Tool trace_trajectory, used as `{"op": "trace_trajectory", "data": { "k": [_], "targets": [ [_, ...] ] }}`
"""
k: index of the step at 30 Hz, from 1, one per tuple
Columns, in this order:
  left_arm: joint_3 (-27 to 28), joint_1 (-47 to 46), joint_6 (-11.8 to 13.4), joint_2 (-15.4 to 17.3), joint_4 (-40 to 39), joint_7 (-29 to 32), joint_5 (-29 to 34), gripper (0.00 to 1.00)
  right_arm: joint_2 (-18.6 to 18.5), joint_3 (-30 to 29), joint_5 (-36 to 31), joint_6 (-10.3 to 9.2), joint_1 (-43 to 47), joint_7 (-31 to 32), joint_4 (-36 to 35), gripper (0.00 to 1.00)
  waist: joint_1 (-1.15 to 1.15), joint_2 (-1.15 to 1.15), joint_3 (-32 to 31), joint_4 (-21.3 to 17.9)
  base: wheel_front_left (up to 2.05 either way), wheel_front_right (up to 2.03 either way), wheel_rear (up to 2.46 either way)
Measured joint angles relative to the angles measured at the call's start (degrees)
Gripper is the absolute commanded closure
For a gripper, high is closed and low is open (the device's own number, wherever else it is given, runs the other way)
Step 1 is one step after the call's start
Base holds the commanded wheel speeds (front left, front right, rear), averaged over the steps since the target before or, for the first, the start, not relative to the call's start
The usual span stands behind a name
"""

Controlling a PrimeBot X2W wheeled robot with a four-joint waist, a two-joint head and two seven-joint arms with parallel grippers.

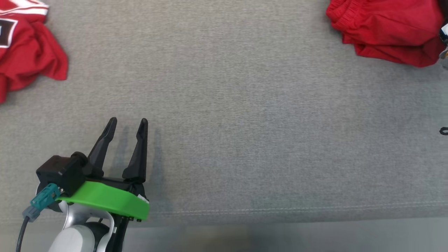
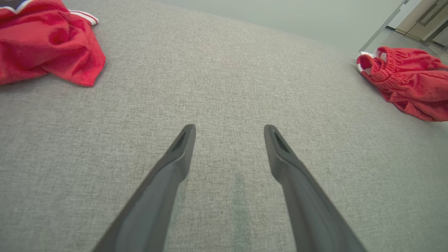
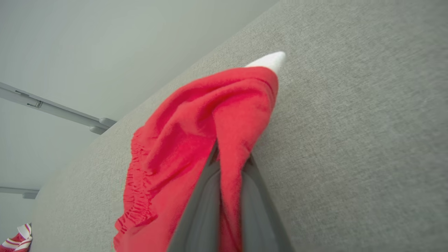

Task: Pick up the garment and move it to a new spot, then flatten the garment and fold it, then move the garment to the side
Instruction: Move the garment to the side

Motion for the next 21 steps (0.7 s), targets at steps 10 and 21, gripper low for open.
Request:
{"op": "trace_trajectory", "data": {
  "k": [10,21],
  "targets": [
    [0.4,0.4,0.4,2.8,-3.0,3.2,1.0,0.0,2.3,-0.7,0.3,0.6,-1.5,-2.6,1.4,1.0,0.0,0.0,1.2,-6.3,0.0,0.0,0.0],
    [1.5,1.4,0.6,5.1,-5.2,6.2,2.7,0.0,4.1,-2.1,0.8,1.57,-3.0,-5.9,4.7,1.0,0.0,0.0,3.7,-12.9,0.0,0.0,0.0]
  ]
}}
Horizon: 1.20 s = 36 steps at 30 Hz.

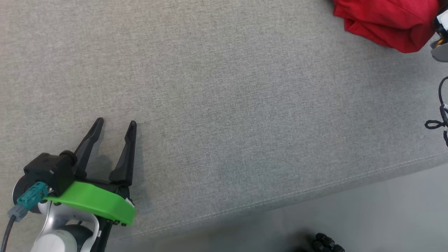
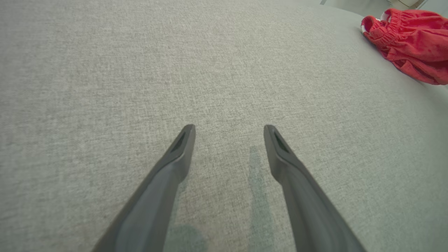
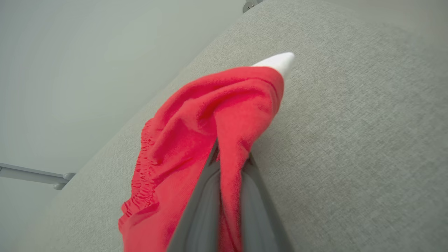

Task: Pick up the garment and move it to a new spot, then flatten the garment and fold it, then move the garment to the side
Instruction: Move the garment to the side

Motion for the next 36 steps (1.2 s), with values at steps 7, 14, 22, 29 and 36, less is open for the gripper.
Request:
{"op": "trace_trajectory", "data": {
  "k": [7,14,22,29,36],
  "targets": [
    [0.1,0.0,0.0,0.4,-1.4,1.3,0.5,0.0,-0.4,-1.0,0.0,0.51,0.0,-2.2,2.7,1.0,0.0,0.0,1.3,-2.5,0.0,0.0,0.0],
    [-0.1,0.0,0.0,0.7,-2.6,2.8,0.5,0.0,-1.0,-1.9,-0.1,0.47,-0.3,-4.5,4.8,1.0,0.0,0.0,2.1,-2.6,0.0,0.0,0.0],
    [0.2,0.1,0.5,0.7,-3.1,3.5,0.5,0.0,-1.4,-1.8,-1.8,0.34,-2.2,-7.2,7.5,1.0,0.0,0.0,2.2,-2.0,0.0,0.0,0.0],
    [0.7,0.1,0.5,0.5,-3.3,3.7,0.5,0.0,-1.3,-1.4,-2.5,-0.59,-2.7,-7.8,10.3,0.13,0.0,0.0,2.3,-1.3,0.0,0.0,0.0],
    [1.8,0.3,0.8,0.1,-3.0,3.7,0.5,0.0,-1.6,-0.8,-4.4,-1.11,-2.7,-8.5,13.5,0.0,0.0,0.0,1.9,-1.5,0.0,0.0,0.0]
  ]
}}
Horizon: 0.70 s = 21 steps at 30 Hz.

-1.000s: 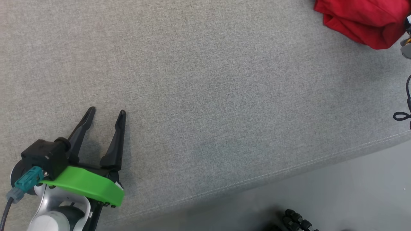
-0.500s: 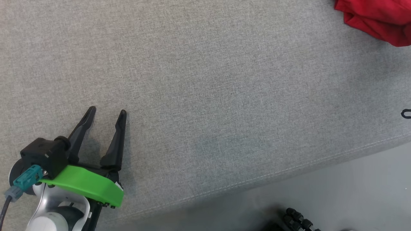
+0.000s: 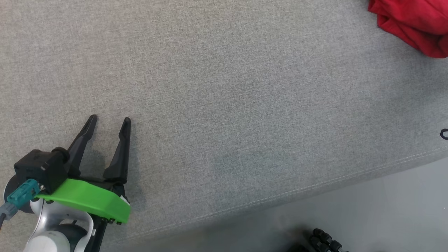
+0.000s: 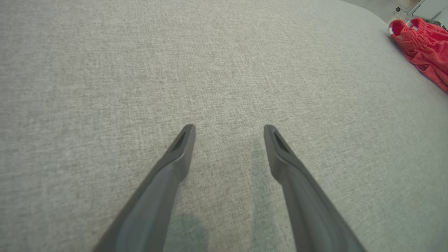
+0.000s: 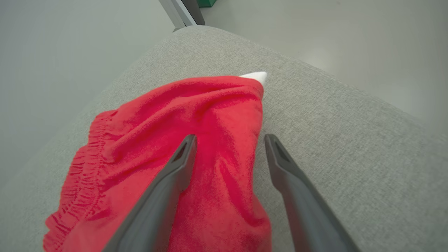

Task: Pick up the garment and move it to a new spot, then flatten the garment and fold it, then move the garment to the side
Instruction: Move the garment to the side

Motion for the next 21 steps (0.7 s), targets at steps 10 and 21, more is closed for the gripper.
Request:
{"op": "trace_trajectory", "data": {
  "k": [10,21],
  "targets": [
    [-0.4,0.1,0.2,-1.1,0.5,-0.3,0.0,0.0,-1.3,0.6,-2.9,-0.64,1.2,-2.4,5.1,0.0,0.0,0.0,-1.8,-0.7,0.0,0.0,0.0],
    [-1.1,-0.1,0.2,-2.9,1.9,-2.3,-0.7,0.0,-0.5,-0.5,-3.4,-0.98,2.5,-7.4,6.0,0.0,0.0,0.0,-4.3,0.0,0.0,0.0,0.0]
  ]
}}
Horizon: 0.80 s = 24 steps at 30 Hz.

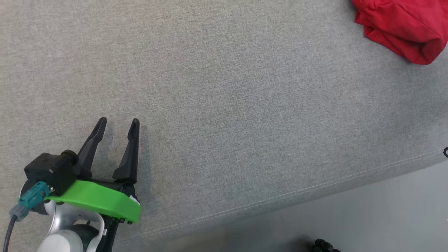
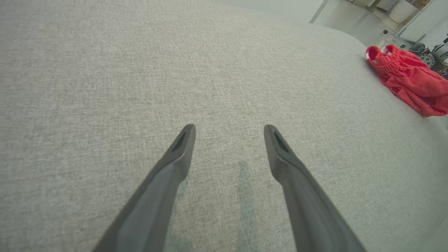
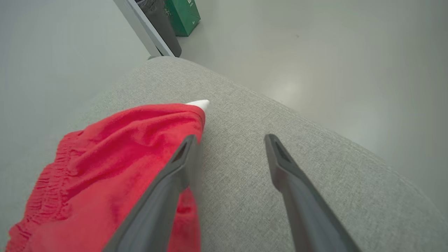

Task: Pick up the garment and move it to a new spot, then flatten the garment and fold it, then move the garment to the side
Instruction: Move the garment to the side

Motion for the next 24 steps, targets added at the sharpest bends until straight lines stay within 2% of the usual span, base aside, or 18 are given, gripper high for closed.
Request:
{"op": "trace_trajectory", "data": {
  "k": [3,12,18,24],
  "targets": [
    [0.1,-0.1,0.0,-1.1,1.0,-1.5,-0.4,0.0,-1.0,1.0,-1.7,0.4,0.0,-2.9,-2.0,0.0,0.0,0.0,-1.1,0.4,0.0,0.0,0.0],
    [3.0,-0.5,0.0,-3.7,4.9,-6.8,-2.5,0.0,-8.0,2.9,-7.6,2.33,2.7,-8.1,-8.3,0.0,0.0,0.0,-6.1,2.3,0.0,0.0,0.0],
    [4.5,-0.4,0.0,-3.6,8.8,-9.8,-2.4,0.0,-8.1,3.4,-9.6,2.77,7.4,-8.4,-14.6,0.0,0.0,0.0,-10.3,4.3,0.0,0.0,0.0],
    [3.8,0.1,-0.7,-3.0,11.9,-11.5,-1.5,0.0,-7.2,6.0,-14.6,2.43,14.5,-8.4,-19.8,0.0,0.0,0.0,-14.7,6.9,0.0,0.0,0.0]
  ]
}}
